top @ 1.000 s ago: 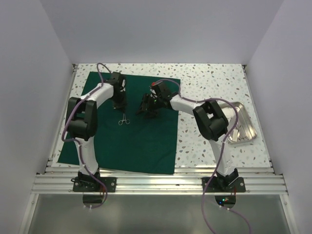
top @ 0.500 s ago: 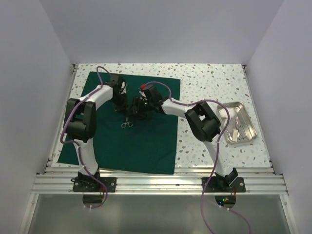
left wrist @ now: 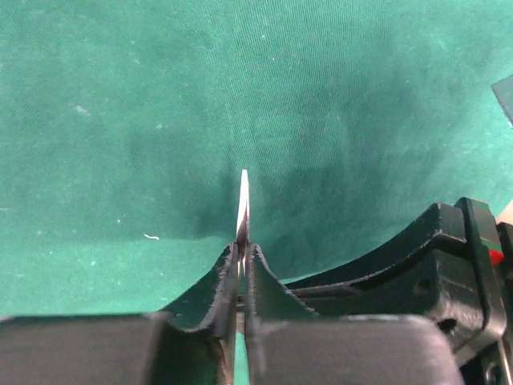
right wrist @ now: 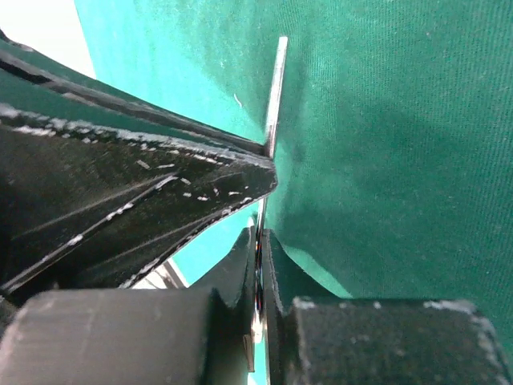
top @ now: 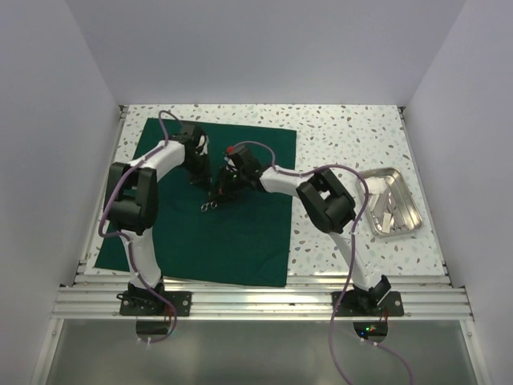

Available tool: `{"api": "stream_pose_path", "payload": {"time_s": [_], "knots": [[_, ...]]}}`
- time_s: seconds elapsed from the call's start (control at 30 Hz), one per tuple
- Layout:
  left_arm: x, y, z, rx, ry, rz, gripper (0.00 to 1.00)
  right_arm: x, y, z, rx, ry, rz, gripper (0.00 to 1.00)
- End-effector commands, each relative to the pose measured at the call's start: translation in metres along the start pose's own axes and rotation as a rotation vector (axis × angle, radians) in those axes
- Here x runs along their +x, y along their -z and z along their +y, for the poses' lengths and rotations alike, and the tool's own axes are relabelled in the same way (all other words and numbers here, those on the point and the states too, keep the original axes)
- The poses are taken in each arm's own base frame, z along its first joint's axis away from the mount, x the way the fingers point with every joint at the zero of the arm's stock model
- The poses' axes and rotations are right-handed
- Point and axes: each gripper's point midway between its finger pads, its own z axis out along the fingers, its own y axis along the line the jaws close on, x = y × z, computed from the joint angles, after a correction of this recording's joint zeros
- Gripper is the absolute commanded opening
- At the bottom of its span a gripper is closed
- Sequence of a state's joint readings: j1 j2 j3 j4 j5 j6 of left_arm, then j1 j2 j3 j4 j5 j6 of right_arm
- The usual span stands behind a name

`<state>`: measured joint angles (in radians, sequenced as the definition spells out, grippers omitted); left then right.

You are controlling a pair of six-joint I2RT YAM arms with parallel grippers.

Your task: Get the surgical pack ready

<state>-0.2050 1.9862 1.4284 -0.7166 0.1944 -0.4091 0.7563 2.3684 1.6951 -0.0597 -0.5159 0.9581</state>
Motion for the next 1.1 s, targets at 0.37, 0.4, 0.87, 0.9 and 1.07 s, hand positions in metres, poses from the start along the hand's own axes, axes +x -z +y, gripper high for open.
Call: {"api": "stream_pose_path", "payload": {"time_s": [0.37, 0.4, 0.87, 0.9, 1.07], "knots": [[-0.041, 0.105, -0.010, 0.003, 0.029, -0.328, 0.73, -0.033, 0.263, -0.075, 0.637, 0.112, -0.147, 0.00], [-0.037, 0.103, -0.010, 0.011, 0.036, -0.320, 0.74, -0.035, 0.293, -0.089, 0.745, 0.185, -0.141, 0.00], [0.006, 0.088, -0.023, 0.103, -0.008, -0.241, 0.66, -0.033, 0.521, -0.255, 1.720, 0.077, -0.069, 0.00], [0.009, 0.086, -0.026, 0.106, -0.016, -0.234, 0.66, -0.031, 0.523, -0.264, 1.739, 0.063, -0.032, 0.00], [0.023, 0.077, -0.042, 0.118, -0.062, -0.190, 0.65, -0.028, 0.522, -0.285, 1.704, 0.045, -0.002, 0.00]]}}
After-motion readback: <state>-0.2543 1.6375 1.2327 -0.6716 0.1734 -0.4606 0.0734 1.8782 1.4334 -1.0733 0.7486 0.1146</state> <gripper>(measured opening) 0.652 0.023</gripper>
